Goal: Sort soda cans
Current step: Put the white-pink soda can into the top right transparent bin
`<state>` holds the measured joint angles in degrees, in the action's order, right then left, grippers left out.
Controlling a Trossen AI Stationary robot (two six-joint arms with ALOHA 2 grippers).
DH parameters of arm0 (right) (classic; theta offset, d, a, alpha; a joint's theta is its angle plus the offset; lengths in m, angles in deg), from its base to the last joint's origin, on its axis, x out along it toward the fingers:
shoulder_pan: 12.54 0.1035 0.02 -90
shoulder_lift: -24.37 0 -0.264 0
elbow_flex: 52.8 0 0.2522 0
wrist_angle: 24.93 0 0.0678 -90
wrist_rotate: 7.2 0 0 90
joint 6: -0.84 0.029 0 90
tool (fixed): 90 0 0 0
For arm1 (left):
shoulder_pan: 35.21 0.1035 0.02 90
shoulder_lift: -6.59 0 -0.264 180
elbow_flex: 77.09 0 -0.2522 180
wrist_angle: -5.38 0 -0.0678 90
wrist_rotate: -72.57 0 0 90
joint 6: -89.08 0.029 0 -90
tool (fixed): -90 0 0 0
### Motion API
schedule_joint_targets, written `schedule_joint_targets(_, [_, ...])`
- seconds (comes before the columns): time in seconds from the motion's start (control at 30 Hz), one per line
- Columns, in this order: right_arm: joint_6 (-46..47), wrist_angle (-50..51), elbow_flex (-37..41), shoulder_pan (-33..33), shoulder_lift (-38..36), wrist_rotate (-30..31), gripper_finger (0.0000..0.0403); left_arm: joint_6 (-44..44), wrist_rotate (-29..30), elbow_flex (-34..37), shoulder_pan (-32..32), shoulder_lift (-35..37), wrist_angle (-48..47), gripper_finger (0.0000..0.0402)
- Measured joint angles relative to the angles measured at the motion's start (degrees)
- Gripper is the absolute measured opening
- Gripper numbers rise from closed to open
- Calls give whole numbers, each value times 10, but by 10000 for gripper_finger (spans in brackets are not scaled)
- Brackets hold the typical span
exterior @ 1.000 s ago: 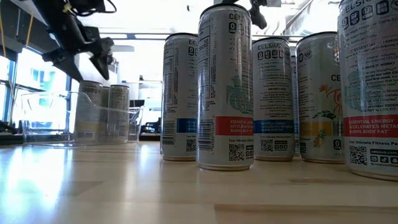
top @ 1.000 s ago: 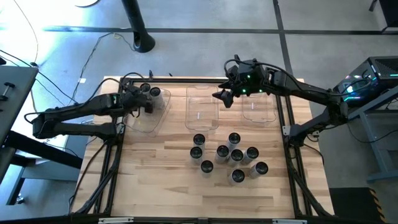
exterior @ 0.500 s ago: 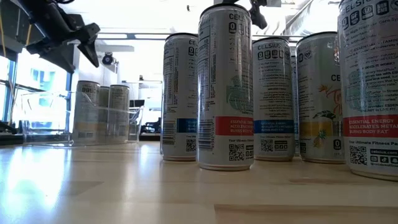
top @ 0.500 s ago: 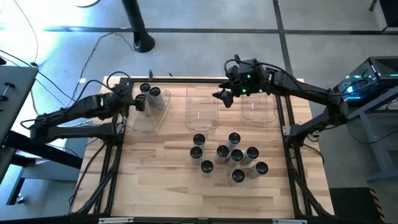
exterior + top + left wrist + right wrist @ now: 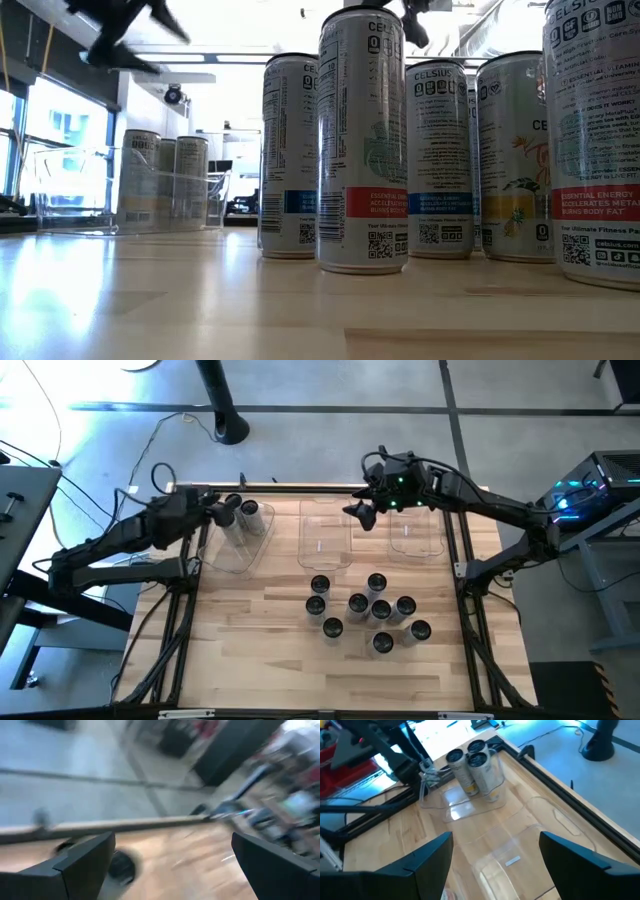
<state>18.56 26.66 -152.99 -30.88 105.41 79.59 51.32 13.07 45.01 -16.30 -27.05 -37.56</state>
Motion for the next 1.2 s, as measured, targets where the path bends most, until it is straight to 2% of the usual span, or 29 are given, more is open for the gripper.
schedule_joint_targets(0.17, [-11,-1,0,-9,0,-10,291,84,-8,-27,-16,-47,105,388])
schedule_joint_targets(0.23, [-25,-11,0,-14,-1,-13,291,125,-37,-44,-22,-74,136,386])
schedule_joint_targets(0.33, [-39,-49,0,-30,-2,-12,291,164,-128,-69,-31,-123,176,385])
schedule_joint_targets(0.57, [-48,-88,0,-60,-22,-16,291,170,-335,-87,-74,-229,183,385])
schedule_joint_targets(0.67, [-49,-84,0,-65,-31,-31,291,154,-388,-87,-99,-262,185,385])
schedule_joint_targets(0.9, [-54,-69,0,-52,-31,-81,291,125,-390,-87,-174,-308,188,385])
schedule_joint_targets(1.1, [36,-32,0,2,-31,-84,291,156,-391,-80,-223,-323,243,385])
schedule_joint_targets(1.2, [89,13,0,53,-31,-57,291,181,-398,-80,-234,-325,245,385])
